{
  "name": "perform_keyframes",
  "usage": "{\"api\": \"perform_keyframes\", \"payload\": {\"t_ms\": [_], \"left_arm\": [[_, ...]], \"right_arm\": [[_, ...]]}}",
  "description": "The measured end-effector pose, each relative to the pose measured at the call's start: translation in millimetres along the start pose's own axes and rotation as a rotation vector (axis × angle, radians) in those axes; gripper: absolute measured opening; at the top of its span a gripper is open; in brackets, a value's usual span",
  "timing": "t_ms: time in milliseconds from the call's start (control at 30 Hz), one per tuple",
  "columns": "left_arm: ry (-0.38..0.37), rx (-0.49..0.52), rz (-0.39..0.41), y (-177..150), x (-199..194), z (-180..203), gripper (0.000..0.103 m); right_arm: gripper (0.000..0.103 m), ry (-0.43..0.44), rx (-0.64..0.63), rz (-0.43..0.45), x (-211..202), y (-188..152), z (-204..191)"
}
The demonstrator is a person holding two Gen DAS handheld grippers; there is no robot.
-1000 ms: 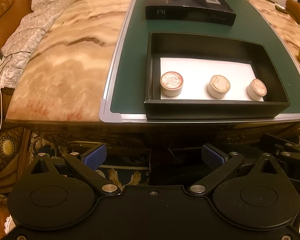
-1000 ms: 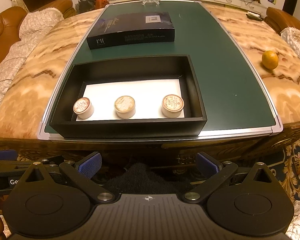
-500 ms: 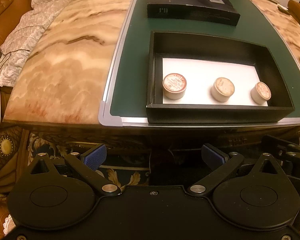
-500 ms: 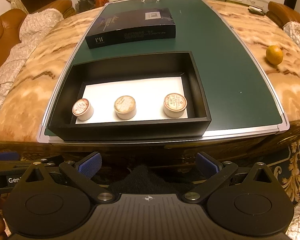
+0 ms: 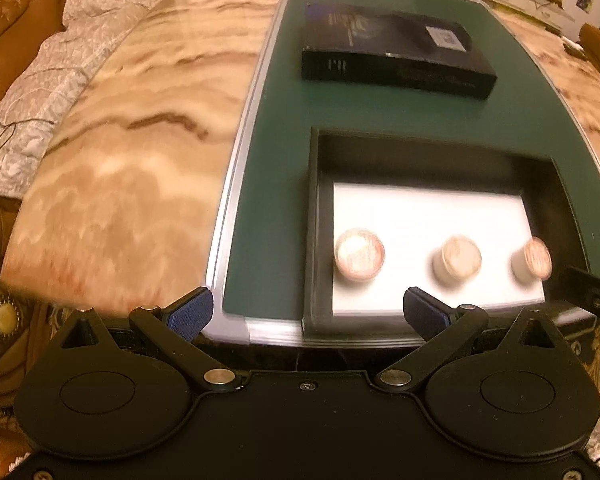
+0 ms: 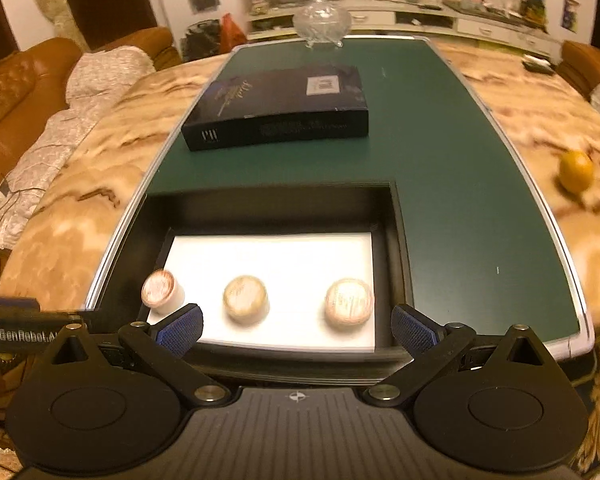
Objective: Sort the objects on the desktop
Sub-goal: 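Move both tools forward past the tray toward the black PII box lid, then close the left gripper on one end of the black lid while the right gripper grips the other end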
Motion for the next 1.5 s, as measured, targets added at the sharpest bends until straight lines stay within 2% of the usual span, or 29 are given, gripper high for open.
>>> {"api": "perform_keyframes", "payload": {"t_ms": [133,233,333,467,633,867,1133,1267,1433,1500], "left_arm": [[0.041,0.005,0.028,33,19,-5,0.103],[0.042,-0.004,0.045,60,35,-6,0.103],[0.026,-0.002,0.052,86,56,-4,0.103],[0.003,-0.004,0.066,118,87,-1,0.103],[-0.055,-0.054,0.083,155,125,3,0.103],[-0.073,-0.083,0.075,190,180,4,0.103],[-0.164,-0.152,0.096,214,218,-4,0.103],[-0.175,-0.127,0.096,221,233,-1,0.102],[-0.215,-0.124,0.082,224,246,4,0.094],[-0.234,-0.132,0.071,224,250,5,0.084]], "right_arm": [[0.103,-0.011,-0.069,0.059,12,30,10],[0.103,-0.021,-0.159,0.124,23,54,14],[0.103,-0.038,-0.235,0.112,44,75,19],[0.103,-0.063,-0.156,0.068,78,105,40],[0.103,0.028,0.033,0.057,125,141,69],[0.103,0.081,0.115,0.027,197,176,89],[0.103,0.121,0.152,-0.032,256,182,99],[0.103,0.161,0.197,-0.042,275,183,104],[0.101,0.218,0.226,-0.043,284,183,99],[0.099,0.230,0.231,-0.052,288,181,97]]}}
Point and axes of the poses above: each gripper's, at about its wrist camera, not at the fingertips, and x roughly the way its jaws point, z to its right, y to its top, the point moved 6 cm from there along x, roughly the way its jaws point, and after that the axes turned 12 degrees about z, right-handed, at the moved point
